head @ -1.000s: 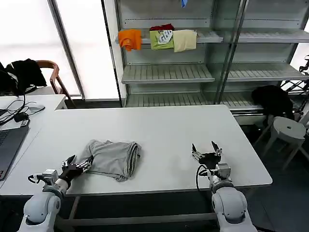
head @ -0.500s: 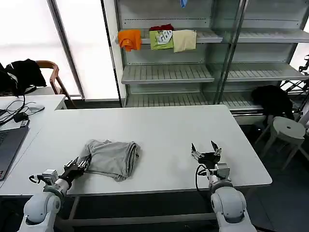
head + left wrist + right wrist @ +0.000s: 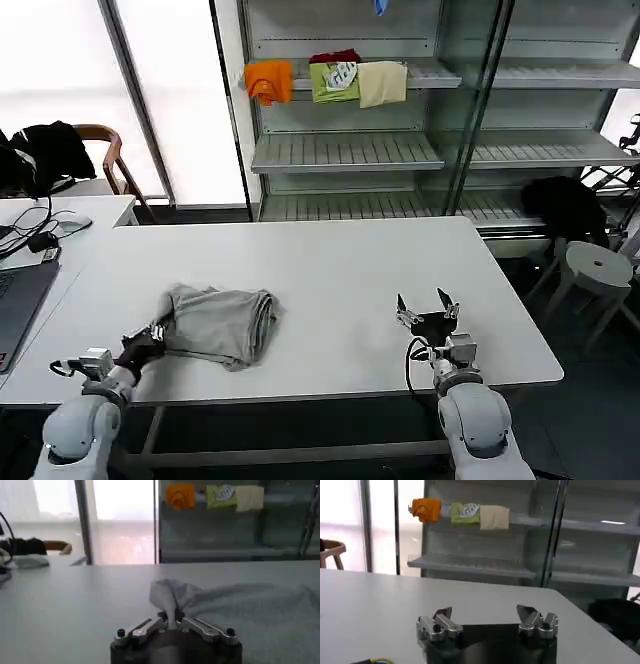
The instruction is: Fold and organize the clothes.
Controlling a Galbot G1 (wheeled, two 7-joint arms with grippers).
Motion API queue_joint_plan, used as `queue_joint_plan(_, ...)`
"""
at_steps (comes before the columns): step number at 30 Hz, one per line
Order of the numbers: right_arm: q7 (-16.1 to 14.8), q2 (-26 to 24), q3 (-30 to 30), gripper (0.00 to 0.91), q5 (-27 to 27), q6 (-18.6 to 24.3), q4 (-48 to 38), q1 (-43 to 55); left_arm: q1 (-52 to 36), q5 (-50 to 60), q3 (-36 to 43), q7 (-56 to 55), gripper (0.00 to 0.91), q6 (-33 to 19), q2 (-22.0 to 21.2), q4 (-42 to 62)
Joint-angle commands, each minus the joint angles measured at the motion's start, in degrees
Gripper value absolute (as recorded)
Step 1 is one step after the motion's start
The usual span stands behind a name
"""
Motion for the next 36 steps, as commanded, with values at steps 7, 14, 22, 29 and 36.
queue_joint_plan(7, -0.43, 0.72, -0.32, 0.907, 0.36, 1.47, -2.71, 0.69, -9.45, 24.27, -20.03, 10.06, 0.0, -8.87, 23.22, 0.83)
queue_joint_plan(14, -0.76, 1.11, 0.37, 0.907, 0.49, 2.74, -3.45, -0.3, -7.14, 27.61, -15.07, 11.73, 0.01, -10.73, 21.04, -4.43)
queue_joint_plan(22, -0.9, 0.73, 2.95, 0.907, 1.65, 3.82, -3.6, -2.45, 2.99, 49.25, -1.05, 6.17, 0.02, -28.39, -3.86, 0.36)
queue_joint_plan(29, -0.86, -1.21, 5.17, 0.907, 3.25, 3.47, -2.8, -2.92, 6.74, 44.66, 8.88, 3.98, 0.02, -25.26, -9.22, -4.49)
queue_joint_plan(36, -0.77, -0.45, 4.87, 0.907, 3.3, 2.66, -1.96, -2.02, 4.82, 31.8, 15.15, 5.16, 0.02, -12.98, -7.0, -12.6)
